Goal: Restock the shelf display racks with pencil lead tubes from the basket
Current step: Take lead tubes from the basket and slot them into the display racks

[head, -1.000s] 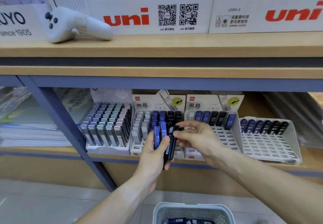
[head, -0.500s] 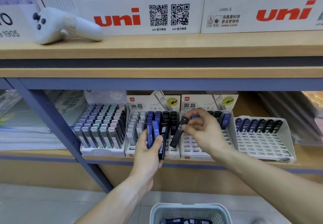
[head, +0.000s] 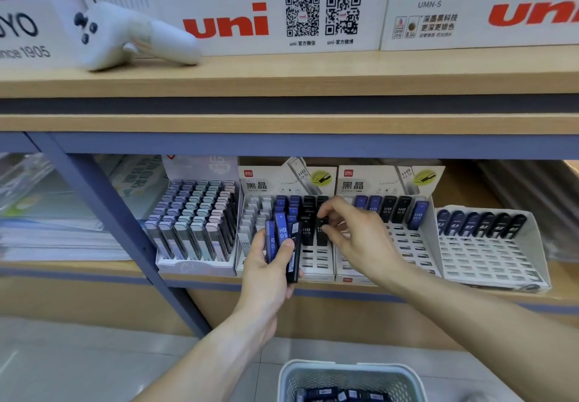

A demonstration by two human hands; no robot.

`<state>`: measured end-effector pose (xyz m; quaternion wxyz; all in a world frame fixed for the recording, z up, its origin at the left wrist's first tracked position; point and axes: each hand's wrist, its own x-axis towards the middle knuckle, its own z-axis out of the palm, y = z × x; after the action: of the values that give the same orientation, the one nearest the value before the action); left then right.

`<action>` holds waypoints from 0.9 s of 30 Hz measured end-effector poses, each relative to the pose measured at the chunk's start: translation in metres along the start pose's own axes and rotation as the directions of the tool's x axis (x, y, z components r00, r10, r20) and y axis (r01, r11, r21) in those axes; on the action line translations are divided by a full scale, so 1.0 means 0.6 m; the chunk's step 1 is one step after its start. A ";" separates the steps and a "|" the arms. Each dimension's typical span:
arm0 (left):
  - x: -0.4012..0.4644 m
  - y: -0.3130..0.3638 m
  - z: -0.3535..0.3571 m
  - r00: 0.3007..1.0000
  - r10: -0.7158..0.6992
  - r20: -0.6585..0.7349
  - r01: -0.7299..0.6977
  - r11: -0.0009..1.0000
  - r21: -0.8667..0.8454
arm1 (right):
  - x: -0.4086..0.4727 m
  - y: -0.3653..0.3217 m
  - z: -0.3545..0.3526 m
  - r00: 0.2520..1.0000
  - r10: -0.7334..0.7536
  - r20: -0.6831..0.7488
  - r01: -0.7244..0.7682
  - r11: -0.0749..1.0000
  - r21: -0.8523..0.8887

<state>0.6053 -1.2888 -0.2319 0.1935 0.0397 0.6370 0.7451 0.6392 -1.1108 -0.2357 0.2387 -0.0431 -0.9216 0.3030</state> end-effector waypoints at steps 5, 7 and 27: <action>0.000 -0.002 0.002 1.000 -0.006 0.012 0.006 1.000 0.010 | 0.006 0.012 0.007 0.999 0.029 -0.027 -0.030 0.997 -0.070; -0.002 -0.001 0.004 1.000 -0.013 0.025 0.013 1.000 0.009 | 0.009 0.010 0.005 0.998 0.047 -0.049 -0.051 0.994 -0.095; -0.011 -0.009 0.007 0.975 -0.099 0.198 0.108 0.994 -0.034 | -0.024 -0.043 -0.033 0.828 0.391 0.402 -0.551 0.428 0.717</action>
<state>0.6138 -1.2865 -0.2350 0.2948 0.0756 0.5994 0.7403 0.6629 -1.1245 -0.2127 0.0549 -0.1592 -0.6451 0.7453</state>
